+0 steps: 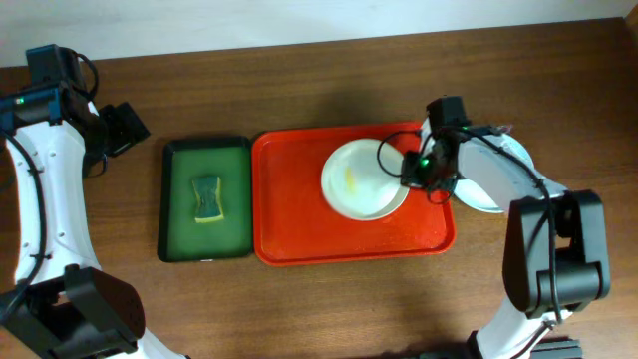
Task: Clean dirty plates on tray and stack at the side
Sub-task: 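Release the plate and move the right gripper to the cream plate, then drag the cream plate toward the red tray center with the right gripper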
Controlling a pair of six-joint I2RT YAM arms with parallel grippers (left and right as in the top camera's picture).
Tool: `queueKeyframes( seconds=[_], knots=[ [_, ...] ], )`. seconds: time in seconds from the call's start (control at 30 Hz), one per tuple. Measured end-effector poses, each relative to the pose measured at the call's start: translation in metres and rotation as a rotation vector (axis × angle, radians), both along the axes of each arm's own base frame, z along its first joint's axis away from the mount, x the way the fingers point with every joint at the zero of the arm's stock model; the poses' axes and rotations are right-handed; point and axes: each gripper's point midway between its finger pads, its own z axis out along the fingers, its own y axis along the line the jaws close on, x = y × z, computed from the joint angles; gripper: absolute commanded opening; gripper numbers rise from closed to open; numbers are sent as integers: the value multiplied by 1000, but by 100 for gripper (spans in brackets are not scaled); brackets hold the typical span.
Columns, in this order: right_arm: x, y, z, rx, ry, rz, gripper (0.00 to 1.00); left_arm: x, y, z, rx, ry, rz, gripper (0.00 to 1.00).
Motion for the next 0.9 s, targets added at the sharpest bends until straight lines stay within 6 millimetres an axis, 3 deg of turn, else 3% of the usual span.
queueKeyframes(
  seconds=[0.13,0.17,0.2,0.33,0.47,0.57,0.7,0.9],
  knots=[
    [-31,39,-2,21,107,61,4,0,0,0,0,0,0,99],
    [-41,53,-2,22,133,85,8,0,0,0,0,0,0,99],
    [-45,60,-2,24,141,92,32,0,0,0,0,0,0,99],
    [-44,64,-2,30,141,77,47,0,0,0,0,0,0,99],
    [-27,64,0,47,77,65,47,0,0,0,0,0,0,99],
    [-23,66,0,32,51,84,41,0,0,0,0,0,0,99],
    [-27,67,-3,-44,38,127,14,0,0,0,0,0,0,99],
    [-31,59,-6,-107,50,130,13,0,0,0,0,0,0,99]
  ],
)
